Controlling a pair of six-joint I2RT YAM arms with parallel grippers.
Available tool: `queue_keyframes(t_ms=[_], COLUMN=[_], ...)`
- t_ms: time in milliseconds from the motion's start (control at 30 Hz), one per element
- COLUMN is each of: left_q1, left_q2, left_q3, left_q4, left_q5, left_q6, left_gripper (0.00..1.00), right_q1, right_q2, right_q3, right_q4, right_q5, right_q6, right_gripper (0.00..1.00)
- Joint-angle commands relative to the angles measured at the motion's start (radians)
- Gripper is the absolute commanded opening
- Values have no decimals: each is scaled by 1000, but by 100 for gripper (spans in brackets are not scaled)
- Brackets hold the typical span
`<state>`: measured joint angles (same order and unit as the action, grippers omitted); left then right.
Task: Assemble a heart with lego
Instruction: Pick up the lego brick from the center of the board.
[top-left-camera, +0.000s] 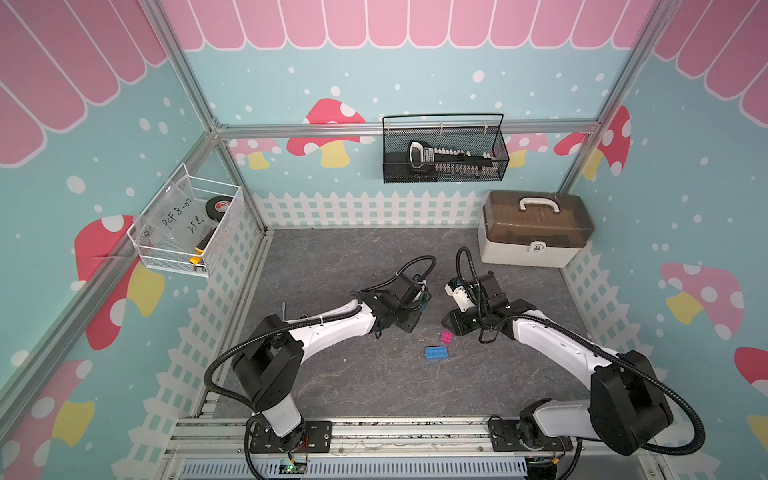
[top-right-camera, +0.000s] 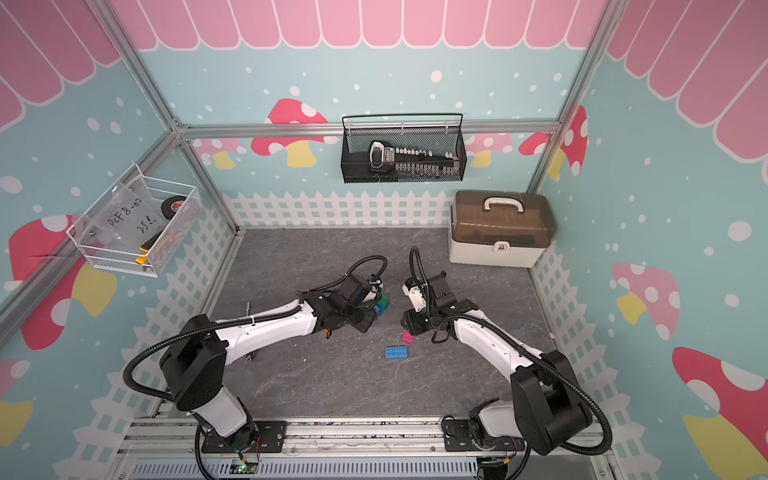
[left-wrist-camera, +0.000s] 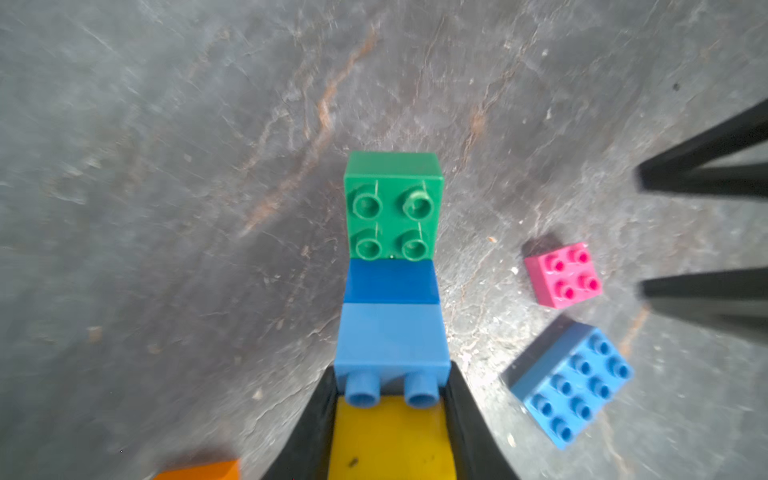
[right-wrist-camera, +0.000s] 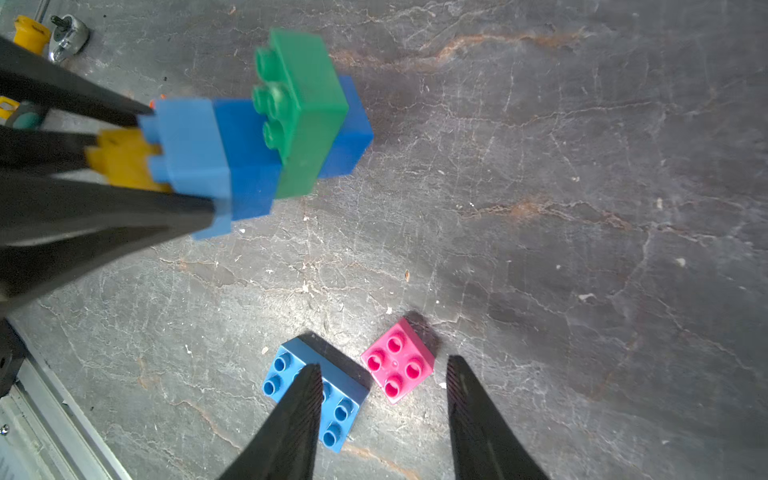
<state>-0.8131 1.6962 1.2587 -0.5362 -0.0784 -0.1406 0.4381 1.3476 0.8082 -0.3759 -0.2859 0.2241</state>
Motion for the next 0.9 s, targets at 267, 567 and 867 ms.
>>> queue_keyframes(t_ms=[267,567,867], left_q1=[119,376,564], left_q2=[-39,-165,-263], left_q3=[310,214,98], left_q4=[-514,-522,-492], left_q5=[-163,-87,-20], left_q6=[52,-31,-32], left_gripper=[17,17,16], right_q1=[37,320,464], right_q2=[-185,77,434], right_q3=[-144,-28,271], right_q4=[154,424,443], right_q5=[-131,12,105], right_q6=[99,109,-10], right_gripper=[44,51,68])
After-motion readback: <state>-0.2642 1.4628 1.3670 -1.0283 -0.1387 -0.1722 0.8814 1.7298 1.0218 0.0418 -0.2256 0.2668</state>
